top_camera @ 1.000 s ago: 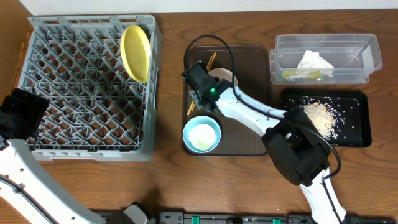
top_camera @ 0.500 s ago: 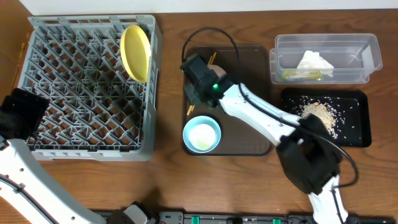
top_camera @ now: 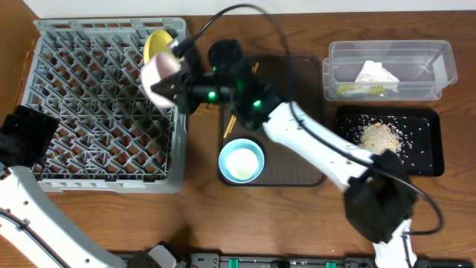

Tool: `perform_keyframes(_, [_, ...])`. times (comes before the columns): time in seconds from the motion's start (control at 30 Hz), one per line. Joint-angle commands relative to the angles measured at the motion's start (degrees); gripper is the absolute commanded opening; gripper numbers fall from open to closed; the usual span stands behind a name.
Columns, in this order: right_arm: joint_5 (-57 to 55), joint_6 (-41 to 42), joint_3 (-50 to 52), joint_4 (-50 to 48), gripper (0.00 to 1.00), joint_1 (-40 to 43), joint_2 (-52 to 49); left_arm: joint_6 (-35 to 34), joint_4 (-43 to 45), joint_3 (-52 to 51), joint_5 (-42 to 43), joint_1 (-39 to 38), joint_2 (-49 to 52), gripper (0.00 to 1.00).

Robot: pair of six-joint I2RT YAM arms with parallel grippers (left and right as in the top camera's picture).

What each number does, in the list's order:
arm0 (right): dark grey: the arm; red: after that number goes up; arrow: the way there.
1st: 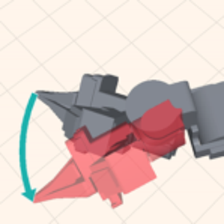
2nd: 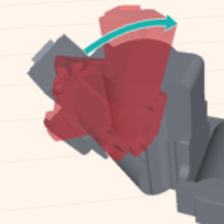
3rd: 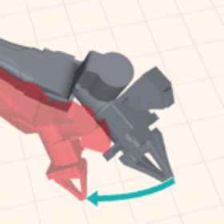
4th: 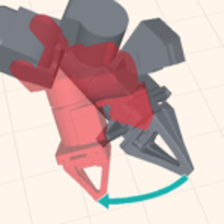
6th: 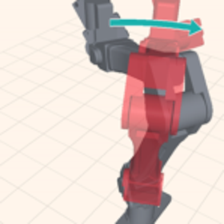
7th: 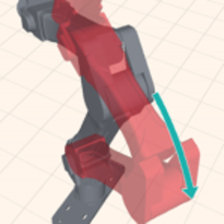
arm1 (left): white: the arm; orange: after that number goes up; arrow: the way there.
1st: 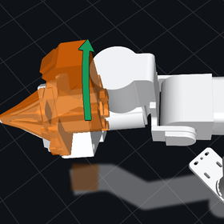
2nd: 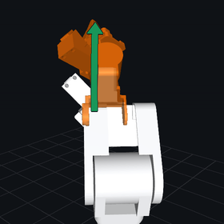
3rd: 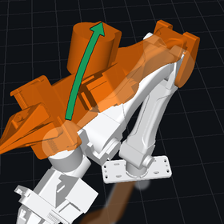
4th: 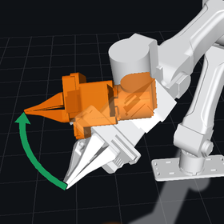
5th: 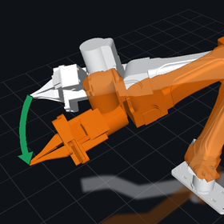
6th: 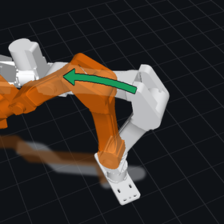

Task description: Sort waste into correct bins and load items into the dishwasher

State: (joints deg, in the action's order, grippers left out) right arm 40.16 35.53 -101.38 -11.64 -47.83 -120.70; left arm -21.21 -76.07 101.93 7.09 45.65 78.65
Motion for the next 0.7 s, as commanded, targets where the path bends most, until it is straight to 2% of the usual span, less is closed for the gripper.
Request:
perform_keyframes(0.0, [7.6, 12.2, -0.1, -8.0, 0.01, -3.3, -4.7, -0.5, -0.2, 0.3, -0.3, 0.3, 0.2, 0.91])
perform_keyframes(0.1, [8.4, 18.3, -0.1, -17.4, 0.01, -6.0, -8.7, -0.5, -0.2, 0.3, -0.3, 0.3, 0.2, 0.91])
perform_keyframes(0.2, [11.4, 23.1, -0.1, -31.4, 0.01, -9.7, -13.3, -0.5, -0.2, 0.3, -0.3, 0.3, 0.2, 0.91])
perform_keyframes(0.67, [10.5, 24.2, -0.1, -32.6, 0.01, -14.6, -18.9, -0.5, -0.2, 0.3, -0.3, 0.3, 0.2, 0.91])
